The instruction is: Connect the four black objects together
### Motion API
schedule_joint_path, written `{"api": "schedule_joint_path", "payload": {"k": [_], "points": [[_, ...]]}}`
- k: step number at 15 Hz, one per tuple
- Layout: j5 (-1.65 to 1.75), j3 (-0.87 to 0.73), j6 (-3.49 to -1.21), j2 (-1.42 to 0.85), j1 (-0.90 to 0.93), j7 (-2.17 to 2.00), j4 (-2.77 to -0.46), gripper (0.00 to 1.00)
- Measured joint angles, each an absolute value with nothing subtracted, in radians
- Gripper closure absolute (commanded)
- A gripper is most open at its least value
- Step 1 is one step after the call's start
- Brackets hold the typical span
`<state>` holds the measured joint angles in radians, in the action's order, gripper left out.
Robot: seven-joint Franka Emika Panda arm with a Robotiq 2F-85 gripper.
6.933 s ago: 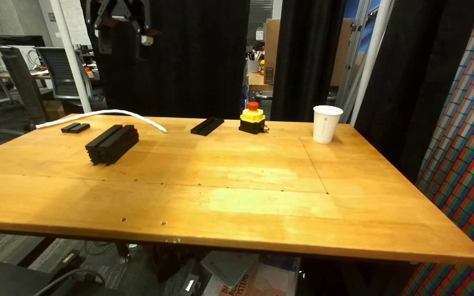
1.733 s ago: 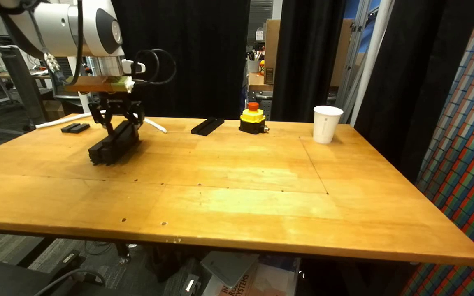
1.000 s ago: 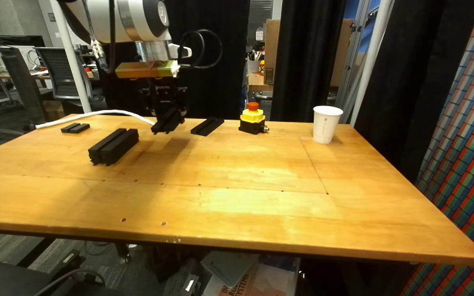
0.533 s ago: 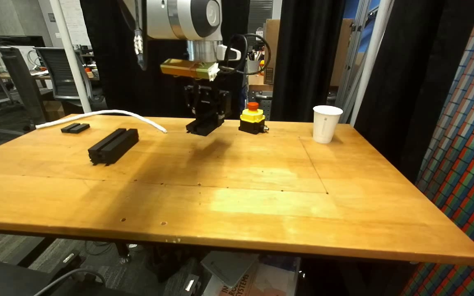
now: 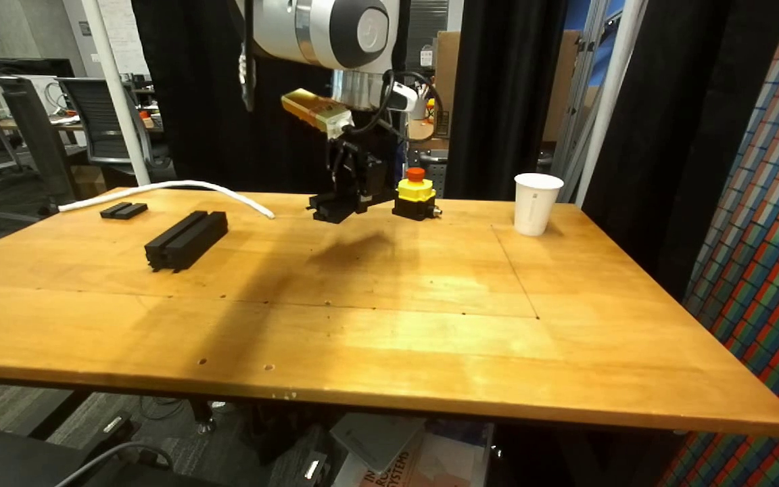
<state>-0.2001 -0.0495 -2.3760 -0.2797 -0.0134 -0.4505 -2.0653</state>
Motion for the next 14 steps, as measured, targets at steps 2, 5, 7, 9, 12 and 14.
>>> {"api": "schedule_joint_path", "payload": {"k": [2, 5, 7, 9, 12, 14], "points": [[-0.237, -0.047, -2.398, -0.293, 0.002, -0.541, -2.066, 0.55], [-0.295, -0.047, -2.451, -0.314, 0.021, -0.661, -2.077, 0.55], [-0.325, -0.049, -2.496, -0.327, 0.021, -0.731, -2.092, 0.55], [-0.344, -0.058, -2.545, -0.336, 0.021, -0.799, -2.112, 0.55], [-0.345, -0.081, -2.617, -0.339, 0.021, -0.919, -2.151, 0.55], [-0.337, -0.100, -2.640, -0.339, 0.021, -0.978, -2.171, 0.55]]}}
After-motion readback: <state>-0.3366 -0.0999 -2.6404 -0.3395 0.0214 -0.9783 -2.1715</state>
